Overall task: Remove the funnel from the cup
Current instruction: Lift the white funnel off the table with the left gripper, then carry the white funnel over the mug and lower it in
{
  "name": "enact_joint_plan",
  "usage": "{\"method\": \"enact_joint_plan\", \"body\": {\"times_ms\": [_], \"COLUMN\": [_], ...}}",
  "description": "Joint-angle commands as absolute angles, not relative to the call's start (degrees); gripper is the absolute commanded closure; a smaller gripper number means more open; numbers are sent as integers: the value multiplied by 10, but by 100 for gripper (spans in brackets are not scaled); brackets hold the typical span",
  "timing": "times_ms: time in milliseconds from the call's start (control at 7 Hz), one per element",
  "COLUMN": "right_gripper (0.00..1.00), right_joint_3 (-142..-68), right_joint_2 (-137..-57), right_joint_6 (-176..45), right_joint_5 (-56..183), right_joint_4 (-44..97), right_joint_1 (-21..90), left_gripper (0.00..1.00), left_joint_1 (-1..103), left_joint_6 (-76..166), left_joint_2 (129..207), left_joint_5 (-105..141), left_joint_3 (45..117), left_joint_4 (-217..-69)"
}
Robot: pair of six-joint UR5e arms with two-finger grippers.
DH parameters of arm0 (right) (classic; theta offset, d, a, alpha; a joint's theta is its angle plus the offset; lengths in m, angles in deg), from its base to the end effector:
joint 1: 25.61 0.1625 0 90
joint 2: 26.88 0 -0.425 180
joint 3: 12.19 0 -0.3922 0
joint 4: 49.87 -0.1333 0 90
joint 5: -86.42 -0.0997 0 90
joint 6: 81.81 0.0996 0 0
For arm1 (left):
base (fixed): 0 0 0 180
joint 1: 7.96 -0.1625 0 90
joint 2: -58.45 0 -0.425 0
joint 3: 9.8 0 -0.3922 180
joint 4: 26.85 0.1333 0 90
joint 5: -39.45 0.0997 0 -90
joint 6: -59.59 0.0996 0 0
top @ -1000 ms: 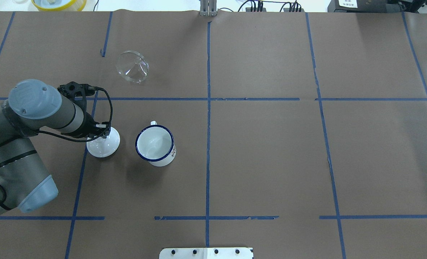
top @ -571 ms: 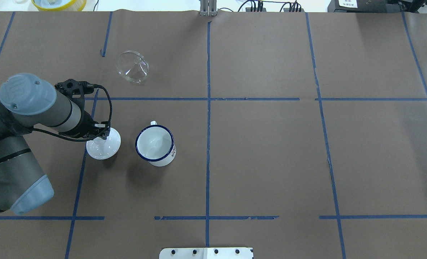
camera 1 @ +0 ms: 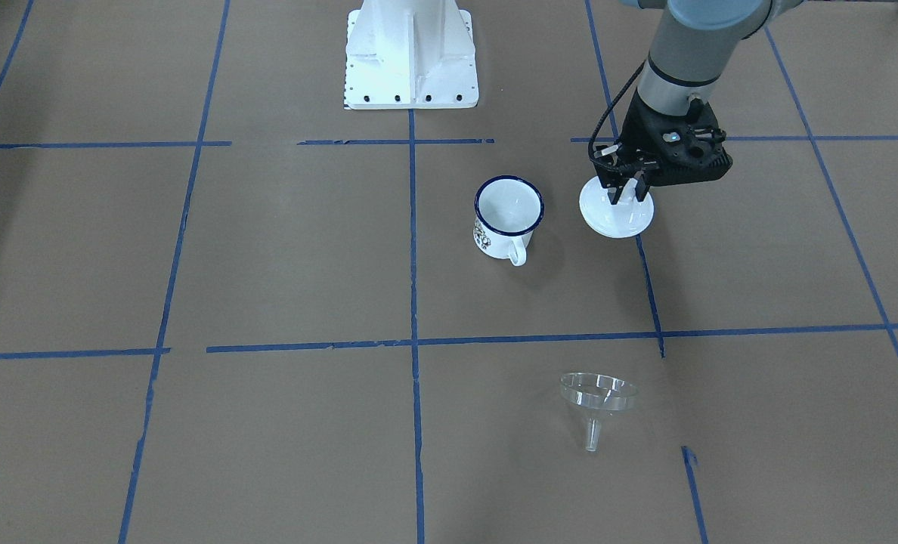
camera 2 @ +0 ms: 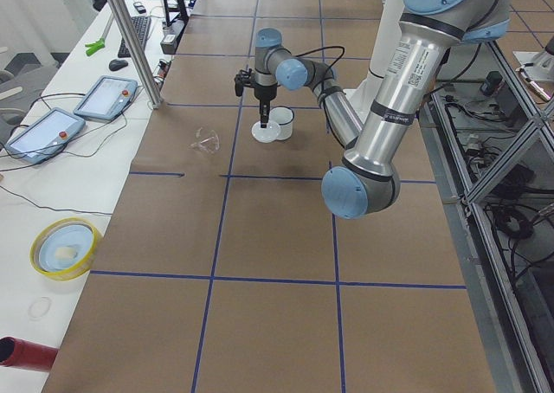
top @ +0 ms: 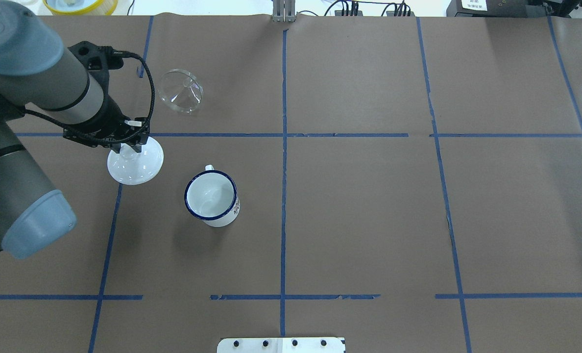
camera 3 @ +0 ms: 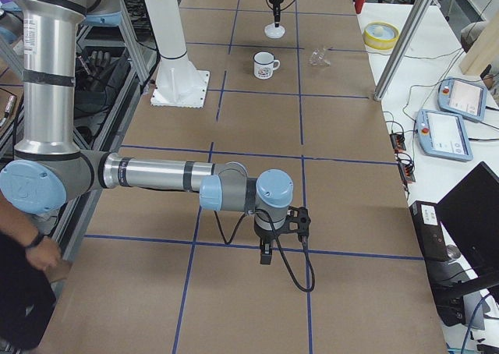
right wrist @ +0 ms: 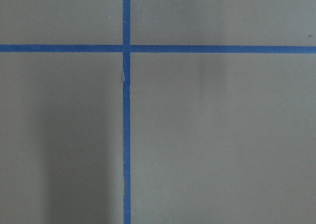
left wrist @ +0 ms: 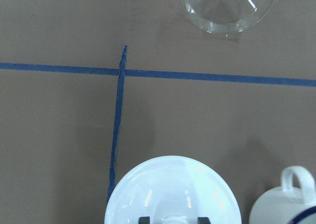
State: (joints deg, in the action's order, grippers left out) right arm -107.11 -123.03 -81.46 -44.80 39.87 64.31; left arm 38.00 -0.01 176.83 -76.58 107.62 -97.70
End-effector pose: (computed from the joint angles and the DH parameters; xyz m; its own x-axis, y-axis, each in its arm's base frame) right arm 0.0670 -0.4451 0.6701 0.7522 0.0162 0.6587 -0.0032 0.9998 -0.0210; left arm 0.3220 -0.4619 0.2243 0.7158 -0.0861 -0.6930 0.1178 0.9930 -0.0016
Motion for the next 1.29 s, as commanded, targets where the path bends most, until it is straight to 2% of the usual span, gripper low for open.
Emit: {"method": "enact_joint_plan", "body": {"times_ms": [0, 571, 1143], "right_gripper": [0, 0, 0], "right_joint_3": [-1071, -1071, -1071], "right_joint_2": [-1230, -1230, -1230], "right_joint_6": [-815, -815, -815], "right_joint_5": [-448, -448, -448], "right_joint_4": [399, 399, 399], "right_joint_1": [643, 643, 643], "left_gripper": [100, 100, 100], "left_joint_1": [353, 289, 283], "left_joint_6": [-81, -153, -153], "left_joint_2": [1846, 1872, 1867], "left_joint_5": [-789, -759, -752], "left_joint_3": [1029, 964, 968], "left_joint_4": [-957, -1009, -1010]}}
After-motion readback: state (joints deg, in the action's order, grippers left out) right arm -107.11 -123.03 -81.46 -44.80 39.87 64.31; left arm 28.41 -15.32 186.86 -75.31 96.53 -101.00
